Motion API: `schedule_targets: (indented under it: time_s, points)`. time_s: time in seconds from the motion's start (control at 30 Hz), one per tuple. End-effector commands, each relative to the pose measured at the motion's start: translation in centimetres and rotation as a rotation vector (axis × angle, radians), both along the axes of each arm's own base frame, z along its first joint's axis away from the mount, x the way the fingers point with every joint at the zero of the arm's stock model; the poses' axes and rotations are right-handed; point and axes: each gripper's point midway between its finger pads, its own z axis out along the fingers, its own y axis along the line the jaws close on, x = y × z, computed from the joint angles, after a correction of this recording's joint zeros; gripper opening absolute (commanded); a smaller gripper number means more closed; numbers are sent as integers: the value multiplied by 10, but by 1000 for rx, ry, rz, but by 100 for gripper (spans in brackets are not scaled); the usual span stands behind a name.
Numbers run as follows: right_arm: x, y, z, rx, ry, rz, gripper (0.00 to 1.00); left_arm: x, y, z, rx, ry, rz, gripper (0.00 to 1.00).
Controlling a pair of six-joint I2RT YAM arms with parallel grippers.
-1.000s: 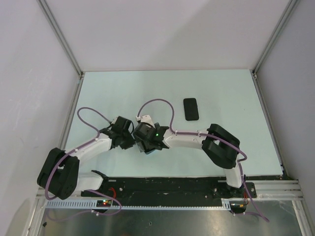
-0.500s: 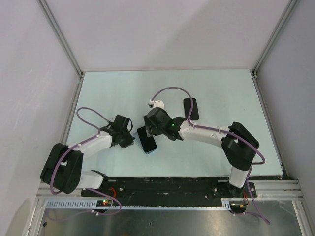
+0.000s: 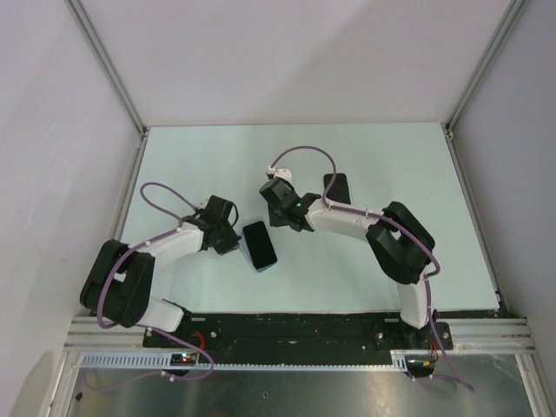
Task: Put the phone into the phone case
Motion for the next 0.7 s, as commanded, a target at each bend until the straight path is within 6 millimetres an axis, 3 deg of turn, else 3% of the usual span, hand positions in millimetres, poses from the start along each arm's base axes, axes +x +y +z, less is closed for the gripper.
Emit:
schedule_targets:
  time_s: [0.0, 0.33, 0.67]
  points:
    - [15, 11, 5, -9, -16, -18, 22, 16, 2, 5, 20, -30, 25, 0]
    - [-5, 32, -20, -43, 30, 30, 21, 24, -3, 6, 20, -31, 14, 0]
    - [-22, 46, -16, -24, 33, 61, 21, 28, -8, 8, 3, -43, 3, 0]
